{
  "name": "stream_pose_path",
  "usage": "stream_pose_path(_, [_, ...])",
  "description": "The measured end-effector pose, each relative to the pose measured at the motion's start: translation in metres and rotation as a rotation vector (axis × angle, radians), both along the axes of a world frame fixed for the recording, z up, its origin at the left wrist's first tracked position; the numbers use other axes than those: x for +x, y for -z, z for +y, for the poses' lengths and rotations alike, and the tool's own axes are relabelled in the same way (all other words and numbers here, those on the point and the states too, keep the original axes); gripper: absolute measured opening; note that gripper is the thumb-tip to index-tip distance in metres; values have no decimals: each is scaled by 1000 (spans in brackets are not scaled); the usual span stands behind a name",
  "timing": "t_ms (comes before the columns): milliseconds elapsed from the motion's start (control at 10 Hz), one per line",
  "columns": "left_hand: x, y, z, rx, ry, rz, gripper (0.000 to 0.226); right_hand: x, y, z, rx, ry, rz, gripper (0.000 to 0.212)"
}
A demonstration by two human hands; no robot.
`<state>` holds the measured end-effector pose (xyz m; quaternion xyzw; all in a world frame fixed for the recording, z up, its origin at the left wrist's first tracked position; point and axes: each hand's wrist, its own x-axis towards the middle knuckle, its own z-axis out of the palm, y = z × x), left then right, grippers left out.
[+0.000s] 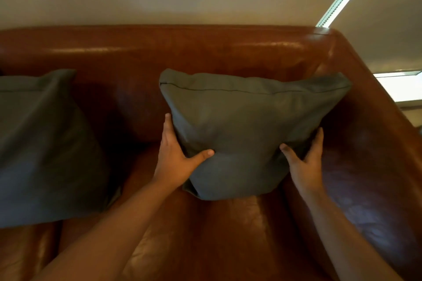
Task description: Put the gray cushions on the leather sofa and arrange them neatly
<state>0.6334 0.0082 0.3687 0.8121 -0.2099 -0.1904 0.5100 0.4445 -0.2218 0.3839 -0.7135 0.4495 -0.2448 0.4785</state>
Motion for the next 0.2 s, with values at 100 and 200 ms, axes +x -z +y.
stream_pose_path(100, [1,-17,6,49,37,-83,129,16,-18,41,-280,-62,57,99])
stream_pose_path(200, [-2,-42,31,228,45,-238,111,38,-45,108,-353,-211,152,98])
